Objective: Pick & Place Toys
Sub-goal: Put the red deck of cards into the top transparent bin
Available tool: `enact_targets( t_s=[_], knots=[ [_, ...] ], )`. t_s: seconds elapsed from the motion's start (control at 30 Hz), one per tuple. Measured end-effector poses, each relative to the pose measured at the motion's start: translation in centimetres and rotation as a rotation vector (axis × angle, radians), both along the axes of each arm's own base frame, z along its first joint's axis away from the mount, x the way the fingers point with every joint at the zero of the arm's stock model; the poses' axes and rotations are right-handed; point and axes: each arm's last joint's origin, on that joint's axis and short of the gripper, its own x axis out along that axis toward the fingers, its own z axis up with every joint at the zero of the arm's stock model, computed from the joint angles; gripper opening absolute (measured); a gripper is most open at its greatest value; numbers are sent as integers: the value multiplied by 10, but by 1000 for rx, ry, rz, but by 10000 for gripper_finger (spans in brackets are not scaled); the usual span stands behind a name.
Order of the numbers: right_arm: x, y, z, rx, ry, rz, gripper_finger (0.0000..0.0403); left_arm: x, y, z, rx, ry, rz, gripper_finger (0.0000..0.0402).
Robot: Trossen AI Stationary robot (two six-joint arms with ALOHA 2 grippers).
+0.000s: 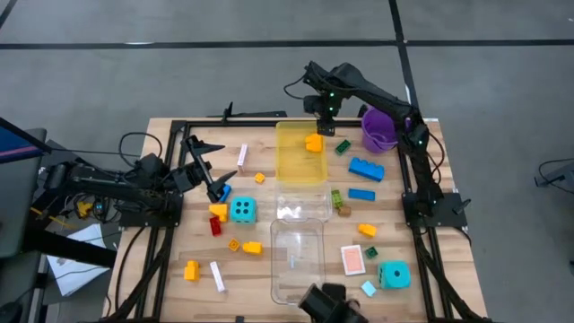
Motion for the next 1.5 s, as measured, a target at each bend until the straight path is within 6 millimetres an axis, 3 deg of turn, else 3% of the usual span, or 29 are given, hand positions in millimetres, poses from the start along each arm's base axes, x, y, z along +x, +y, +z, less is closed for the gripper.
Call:
enact_targets(
  t_s=[0.17,0.47,0.63,0.77,1.2,1.37,1.5],
  knots=[
    [-7,32,39,130,-185,48,189,1,0,-3,-1,30,0,337],
    [-12,114,107,94,-407,188,189,2,2,-4,-32,46,67,337],
    [-15,163,131,72,-493,302,189,2,2,-5,-44,50,72,337],
    [-19,191,140,29,-494,349,186,2,2,-6,-46,60,72,337],
    [-55,215,173,-8,-615,359,153,2,2,-6,-66,55,66,337],
    [-64,209,177,-50,-692,339,146,2,3,-7,-75,63,87,337],
    [-83,190,171,-98,-728,215,139,2,3,-7,-81,63,101,337]
  ],
)
